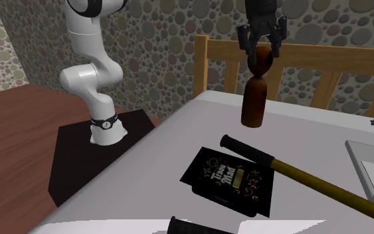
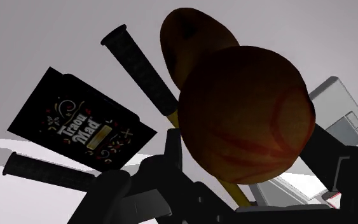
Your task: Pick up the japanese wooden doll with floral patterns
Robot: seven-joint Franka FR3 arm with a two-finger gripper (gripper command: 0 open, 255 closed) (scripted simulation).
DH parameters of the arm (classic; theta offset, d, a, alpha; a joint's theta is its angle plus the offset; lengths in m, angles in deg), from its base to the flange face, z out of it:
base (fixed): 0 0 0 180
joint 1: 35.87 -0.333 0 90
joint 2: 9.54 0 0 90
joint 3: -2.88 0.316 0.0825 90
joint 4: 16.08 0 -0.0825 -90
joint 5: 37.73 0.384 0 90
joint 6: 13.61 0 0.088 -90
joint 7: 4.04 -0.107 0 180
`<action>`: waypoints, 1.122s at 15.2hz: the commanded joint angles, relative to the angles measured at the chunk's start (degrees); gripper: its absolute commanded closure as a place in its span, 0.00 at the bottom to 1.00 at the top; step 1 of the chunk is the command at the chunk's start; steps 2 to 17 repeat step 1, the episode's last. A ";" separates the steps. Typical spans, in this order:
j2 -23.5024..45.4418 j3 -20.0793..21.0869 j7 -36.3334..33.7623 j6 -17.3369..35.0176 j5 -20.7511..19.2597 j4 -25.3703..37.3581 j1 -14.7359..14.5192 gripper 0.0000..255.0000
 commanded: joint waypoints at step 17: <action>0.26 0.01 -0.04 -0.47 -0.16 0.74 -0.17 1.00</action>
